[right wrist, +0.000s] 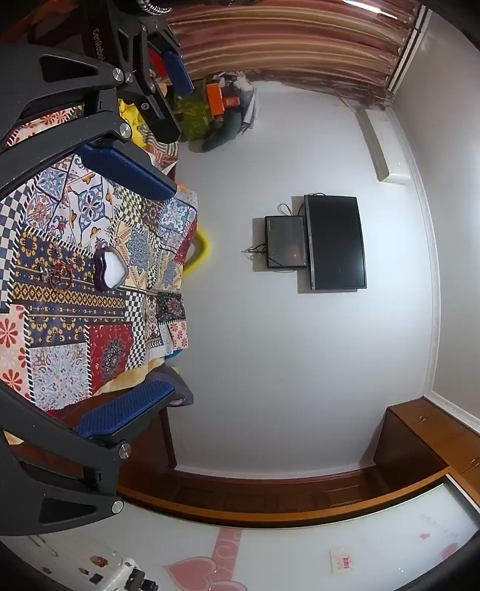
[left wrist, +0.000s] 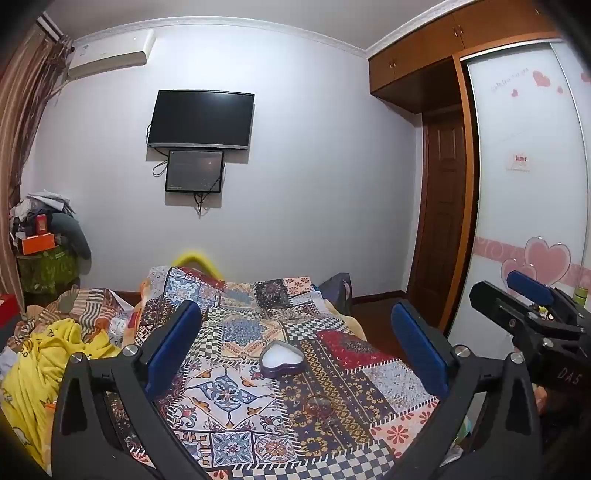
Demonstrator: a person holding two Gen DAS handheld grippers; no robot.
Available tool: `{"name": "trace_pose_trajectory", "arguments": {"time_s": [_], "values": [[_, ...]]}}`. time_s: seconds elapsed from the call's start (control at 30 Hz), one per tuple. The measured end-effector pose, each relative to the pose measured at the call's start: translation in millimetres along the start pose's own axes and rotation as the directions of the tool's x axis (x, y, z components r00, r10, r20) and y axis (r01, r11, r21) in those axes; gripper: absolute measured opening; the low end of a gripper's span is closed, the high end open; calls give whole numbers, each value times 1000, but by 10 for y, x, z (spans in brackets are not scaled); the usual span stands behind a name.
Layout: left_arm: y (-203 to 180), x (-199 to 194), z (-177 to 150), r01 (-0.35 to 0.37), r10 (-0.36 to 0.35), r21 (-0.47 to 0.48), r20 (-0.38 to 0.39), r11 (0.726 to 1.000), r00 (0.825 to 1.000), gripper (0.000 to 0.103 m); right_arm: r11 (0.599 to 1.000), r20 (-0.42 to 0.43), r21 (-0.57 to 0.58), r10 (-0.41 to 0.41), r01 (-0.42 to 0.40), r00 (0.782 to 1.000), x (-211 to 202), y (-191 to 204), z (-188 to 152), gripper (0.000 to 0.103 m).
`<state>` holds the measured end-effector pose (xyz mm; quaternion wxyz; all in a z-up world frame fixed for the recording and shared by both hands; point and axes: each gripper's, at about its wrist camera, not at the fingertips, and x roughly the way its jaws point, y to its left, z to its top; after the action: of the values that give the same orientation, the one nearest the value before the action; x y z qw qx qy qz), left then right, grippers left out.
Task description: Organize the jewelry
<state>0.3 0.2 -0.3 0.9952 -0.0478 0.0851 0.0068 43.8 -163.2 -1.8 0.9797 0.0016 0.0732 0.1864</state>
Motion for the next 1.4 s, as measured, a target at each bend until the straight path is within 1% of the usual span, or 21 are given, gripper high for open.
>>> {"name": "trace_pose_trajectory", "arguments": {"time_s": [0.13,0.17,0.27,0.33,0.57,0.77,1.4], "values": [[42,1,1,0,0,-6,-9,1000,1000,103,1000,-3,2,-1,1,1000,4,-2,4,97],[-12,17,-10,9,-9,15,-8,1000,1000,103,1000,-4,1,-2,2,1000,3,-2,6,97],[-24,12,-11,7,-7,14,-8,1000,1000,103,1000,-5,-1,-2,2,1000,-8,2,15,97],[27,-31,-52,7,-7,12,-5,1000,1000,103,1000,-7,1,-2,2,1000,3,8,22,97],[15,32,-44,11,-10,21,-20,1000,1000,103,1000,-13,1,-3,3,1000,-42,23,34,97],[-11,21,-63,7,-7,29,-16,1000,1000,103,1000,-26,11,5,-4,1000,31,-16,27,97],[-10,33,-46,13,-13,22,-22,1000,1000,103,1000,-35,16,9,-8,999,35,15,2,97]]}}
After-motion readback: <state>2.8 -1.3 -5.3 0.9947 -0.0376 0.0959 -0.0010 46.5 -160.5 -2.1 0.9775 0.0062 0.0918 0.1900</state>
